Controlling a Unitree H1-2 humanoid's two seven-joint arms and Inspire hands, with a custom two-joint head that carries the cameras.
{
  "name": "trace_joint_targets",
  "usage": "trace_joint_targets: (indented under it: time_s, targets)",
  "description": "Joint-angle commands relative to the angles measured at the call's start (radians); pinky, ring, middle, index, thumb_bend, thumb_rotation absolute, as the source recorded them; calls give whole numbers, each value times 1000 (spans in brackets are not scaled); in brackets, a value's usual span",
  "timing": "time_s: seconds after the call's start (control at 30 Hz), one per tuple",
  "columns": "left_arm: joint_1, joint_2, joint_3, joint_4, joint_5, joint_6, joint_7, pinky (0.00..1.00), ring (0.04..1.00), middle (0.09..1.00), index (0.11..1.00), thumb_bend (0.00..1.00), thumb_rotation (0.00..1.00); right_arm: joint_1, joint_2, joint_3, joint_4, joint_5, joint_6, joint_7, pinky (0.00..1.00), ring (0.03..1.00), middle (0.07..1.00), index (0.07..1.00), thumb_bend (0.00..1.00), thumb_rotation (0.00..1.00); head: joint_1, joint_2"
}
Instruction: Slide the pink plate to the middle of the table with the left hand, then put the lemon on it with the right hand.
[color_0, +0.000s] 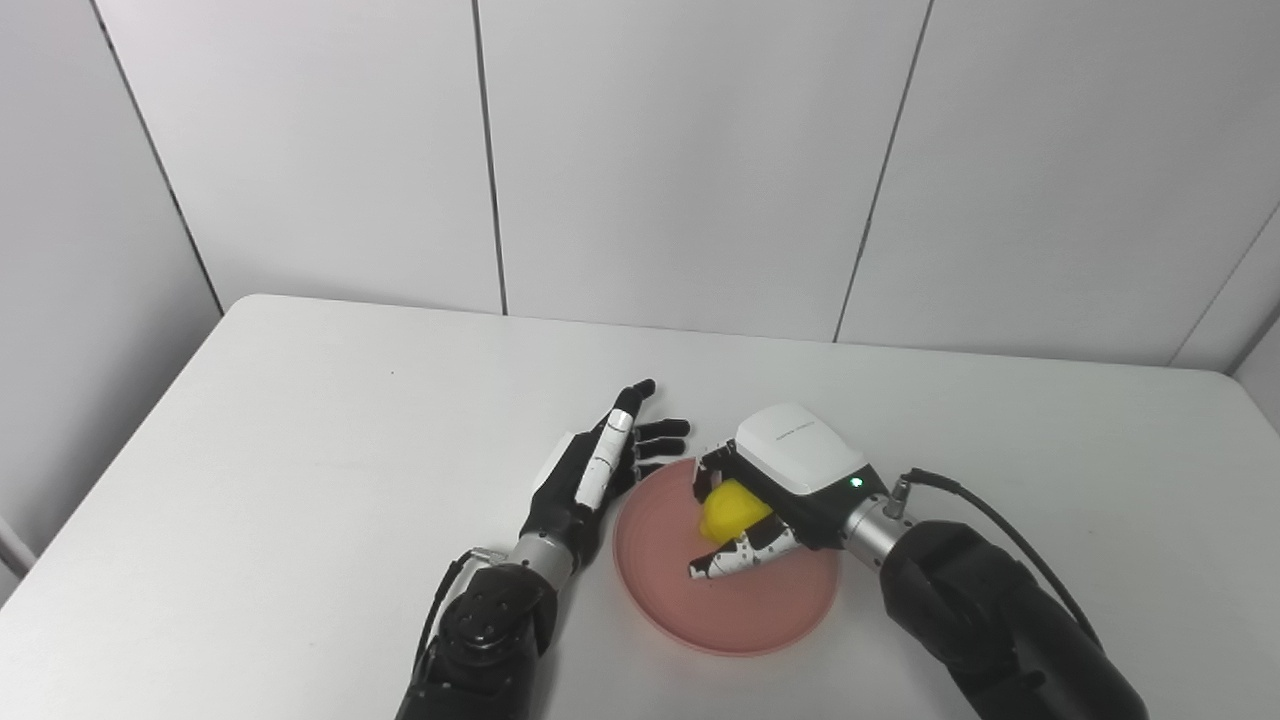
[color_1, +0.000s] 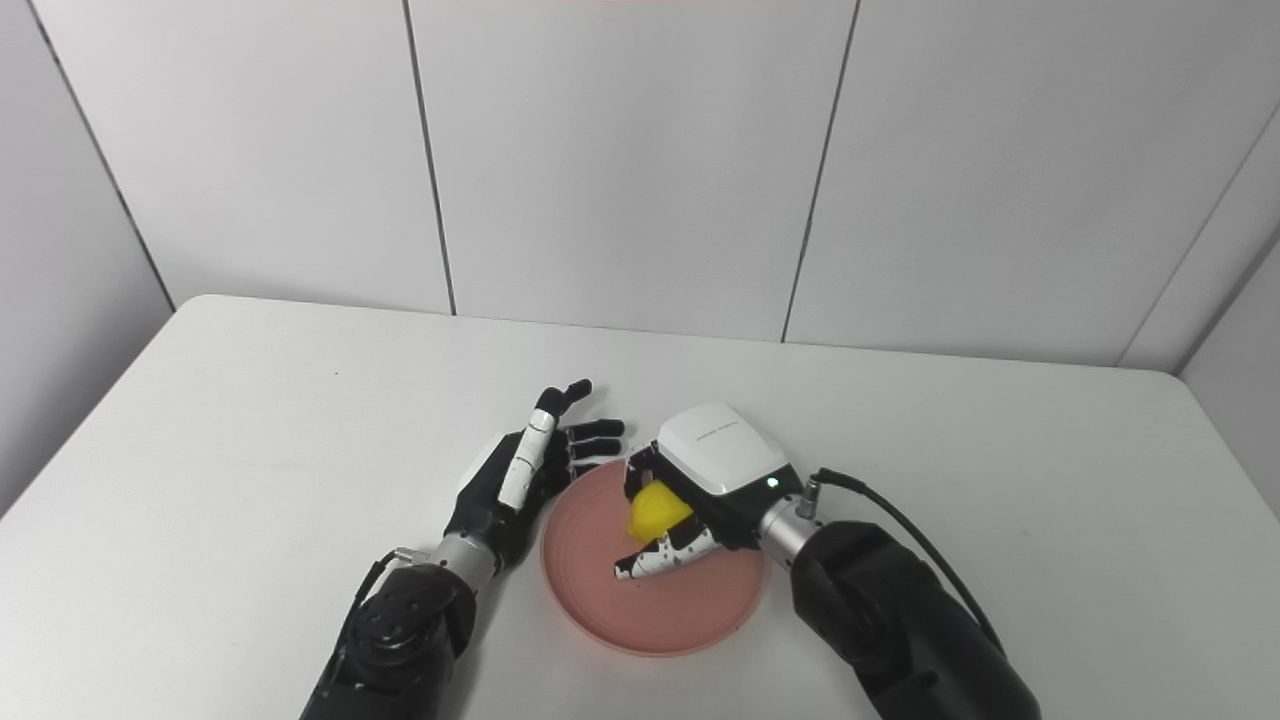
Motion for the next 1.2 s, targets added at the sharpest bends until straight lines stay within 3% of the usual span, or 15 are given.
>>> trace_joint_targets:
  time_s: [0.0,0.47,0.53,0.63,0.73,1.17]
  targets:
    - [27,2,2,27,-2,44,1,765,764,766,922,765,1000,-27,2,-12,-27,3,-23,-11,242,320,411,513,555,506,0,0]
    - [29,6,-4,23,-3,46,1,770,762,756,925,759,1000,-18,4,-20,-35,-16,-35,-43,239,321,429,517,577,539,-1,1]
    - [29,7,-3,23,-8,46,-4,773,775,772,933,755,1000,-16,3,-23,-43,-8,-31,-36,250,339,452,535,617,535,-1,1]
    - [29,6,-3,23,-8,49,-5,772,787,774,931,763,1000,-15,0,-24,-60,-18,-10,-10,344,471,598,637,836,709,-1,1]
    - [30,6,-4,21,-6,49,-7,812,801,780,931,751,1000,-12,-2,-31,-73,-13,0,11,400,536,643,684,932,770,0,2]
    - [27,5,-2,23,-8,52,-12,794,814,799,943,744,1000,-18,0,-59,-78,-6,-6,29,435,567,662,713,969,786,-1,1]
